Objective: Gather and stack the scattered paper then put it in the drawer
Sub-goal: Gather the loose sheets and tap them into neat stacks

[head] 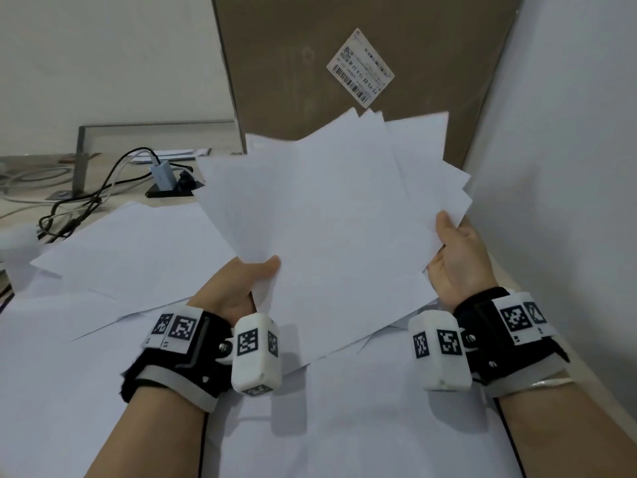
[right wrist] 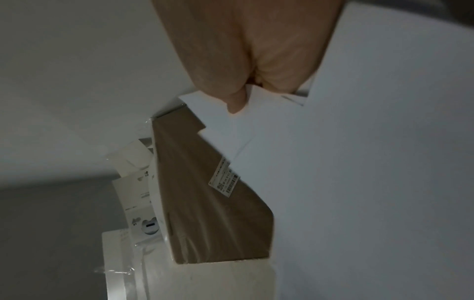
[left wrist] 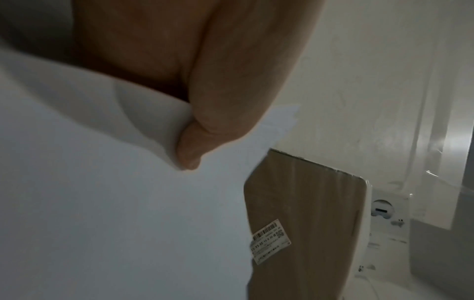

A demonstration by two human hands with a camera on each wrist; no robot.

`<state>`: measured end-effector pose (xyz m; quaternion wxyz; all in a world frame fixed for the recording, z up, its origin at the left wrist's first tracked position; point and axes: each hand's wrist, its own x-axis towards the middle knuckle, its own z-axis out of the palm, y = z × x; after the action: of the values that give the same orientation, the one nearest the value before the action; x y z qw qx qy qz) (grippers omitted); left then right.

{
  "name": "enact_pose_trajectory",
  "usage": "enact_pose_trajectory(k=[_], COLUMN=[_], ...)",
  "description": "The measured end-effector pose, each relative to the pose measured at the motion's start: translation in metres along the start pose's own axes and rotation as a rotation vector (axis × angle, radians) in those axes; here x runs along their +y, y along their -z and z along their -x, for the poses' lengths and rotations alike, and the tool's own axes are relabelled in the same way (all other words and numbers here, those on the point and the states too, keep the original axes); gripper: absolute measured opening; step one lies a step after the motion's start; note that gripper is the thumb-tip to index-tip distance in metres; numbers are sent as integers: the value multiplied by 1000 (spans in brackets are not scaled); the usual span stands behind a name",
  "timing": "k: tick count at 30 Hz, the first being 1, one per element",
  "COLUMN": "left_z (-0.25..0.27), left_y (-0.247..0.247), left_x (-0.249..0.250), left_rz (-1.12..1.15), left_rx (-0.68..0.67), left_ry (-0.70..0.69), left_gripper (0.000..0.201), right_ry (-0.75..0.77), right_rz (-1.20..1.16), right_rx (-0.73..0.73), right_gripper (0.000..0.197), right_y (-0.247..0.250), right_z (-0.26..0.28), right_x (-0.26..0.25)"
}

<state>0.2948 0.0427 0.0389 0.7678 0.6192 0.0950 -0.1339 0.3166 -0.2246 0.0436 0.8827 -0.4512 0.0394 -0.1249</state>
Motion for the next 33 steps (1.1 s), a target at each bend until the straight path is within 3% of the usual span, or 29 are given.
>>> enact_pose_trajectory(k=[7,11,16,20,23,26,33], left_z=[3,2,-1,0,3,3,0], left_y=[-5,-7,-2,4,4,5,6], left_x=[6,4,1,4,6,6,4], left_rz=[87,66,104,74,55,39,-50], left_rx=[-52,-31,47,24,-6,-7,-36], left_ry=[-82,-110,-174,-192,-175,-130,24], left_gripper=[37,33,29,24,20,22,35], right_ry=[62,121,87,3,-12,-33,80], right_rz=[-76,14,346,560,679,793,732], right_rx=[79,-22,13,20,20,36,97], right_gripper=[17,25,24,21,13,21,4], right_y=[1,1,15,28,34,38,34], right_z=[-2,-1,-6,-8,-7,-9,-14], right_x=[-5,-6,-10,-14,-19,-18,-15])
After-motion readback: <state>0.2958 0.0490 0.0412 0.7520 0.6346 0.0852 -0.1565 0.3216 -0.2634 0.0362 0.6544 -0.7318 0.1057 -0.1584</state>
